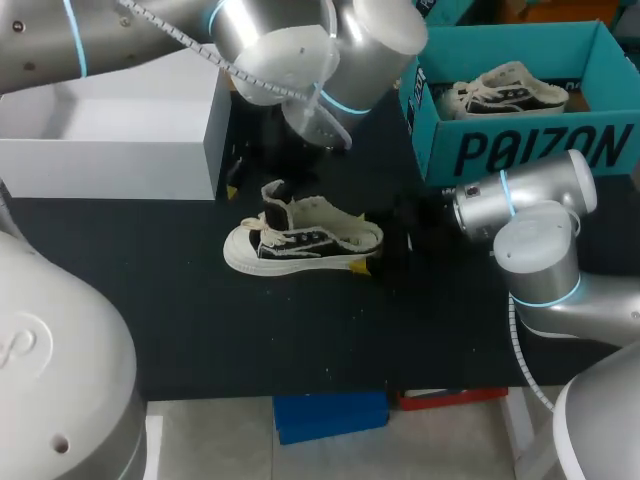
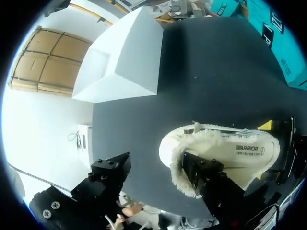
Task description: Take the shoe out of the shoebox, open the shoe tongue, remove and reinsert the insole, then place the shoe into the shoebox
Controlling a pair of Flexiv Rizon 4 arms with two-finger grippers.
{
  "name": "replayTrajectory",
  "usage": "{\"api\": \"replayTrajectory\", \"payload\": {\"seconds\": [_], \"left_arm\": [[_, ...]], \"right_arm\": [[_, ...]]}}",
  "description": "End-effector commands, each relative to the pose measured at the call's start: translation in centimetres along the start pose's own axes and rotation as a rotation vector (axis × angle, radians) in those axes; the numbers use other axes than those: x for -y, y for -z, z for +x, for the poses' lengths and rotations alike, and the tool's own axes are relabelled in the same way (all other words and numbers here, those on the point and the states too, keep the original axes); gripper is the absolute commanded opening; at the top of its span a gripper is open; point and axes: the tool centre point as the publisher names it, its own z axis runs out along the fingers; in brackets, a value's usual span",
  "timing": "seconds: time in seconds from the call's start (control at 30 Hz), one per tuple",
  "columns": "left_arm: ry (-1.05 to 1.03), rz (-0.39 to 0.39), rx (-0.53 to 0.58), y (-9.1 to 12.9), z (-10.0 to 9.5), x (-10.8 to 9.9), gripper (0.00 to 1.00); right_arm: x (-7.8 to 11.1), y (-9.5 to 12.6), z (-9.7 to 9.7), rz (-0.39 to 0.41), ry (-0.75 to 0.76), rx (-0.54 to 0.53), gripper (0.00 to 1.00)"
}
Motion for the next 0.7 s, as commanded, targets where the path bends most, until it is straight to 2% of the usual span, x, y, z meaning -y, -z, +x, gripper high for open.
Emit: {"api": "replayTrajectory", "payload": {"seconds": [0.03, 0.43, 0.7], "left_arm": [[-0.003, -0.012, -0.091, -0.6, -1.2, -0.3, 1.00], [0.023, -0.075, -0.070, -3.0, -3.3, -0.8, 1.00], [0.013, -0.104, -0.012, -4.5, -2.9, -1.2, 1.00]], "right_arm": [[0.3, -0.3, -0.1, 0.001, -0.001, 0.002, 0.00], [0.3, -0.3, -0.1, 0.001, -0.001, 0.002, 0.00], [0.3, -0.3, -0.1, 0.001, -0.001, 0.002, 0.00]]}}
